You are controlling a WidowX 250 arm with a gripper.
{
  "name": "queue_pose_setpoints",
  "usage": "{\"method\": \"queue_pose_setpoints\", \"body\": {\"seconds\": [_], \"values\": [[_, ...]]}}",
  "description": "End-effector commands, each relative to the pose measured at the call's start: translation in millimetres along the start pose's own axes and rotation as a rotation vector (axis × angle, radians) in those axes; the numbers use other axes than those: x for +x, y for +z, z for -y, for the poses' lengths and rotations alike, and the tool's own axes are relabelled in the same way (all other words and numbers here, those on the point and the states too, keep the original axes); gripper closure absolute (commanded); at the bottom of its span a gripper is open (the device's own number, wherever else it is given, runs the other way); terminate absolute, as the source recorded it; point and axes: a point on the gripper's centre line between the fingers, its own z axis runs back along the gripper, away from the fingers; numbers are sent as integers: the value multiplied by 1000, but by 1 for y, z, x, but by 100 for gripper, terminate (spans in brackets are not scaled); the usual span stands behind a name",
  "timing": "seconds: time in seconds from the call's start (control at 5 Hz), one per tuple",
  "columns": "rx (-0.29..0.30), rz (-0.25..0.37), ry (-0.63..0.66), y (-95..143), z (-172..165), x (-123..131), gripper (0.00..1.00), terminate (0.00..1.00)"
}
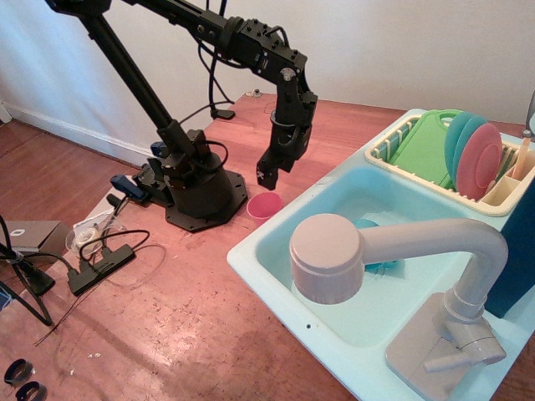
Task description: Put cup from anywhere into sink
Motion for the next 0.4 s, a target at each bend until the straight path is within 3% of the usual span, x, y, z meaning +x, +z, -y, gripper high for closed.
{"method": "queue_pose_setpoints", "body": {"seconds": [0.0,0.2], "values": [[0,0,0,0,0,0,0,0],[-26,0,-4,-24,9,4,0,0]]}}
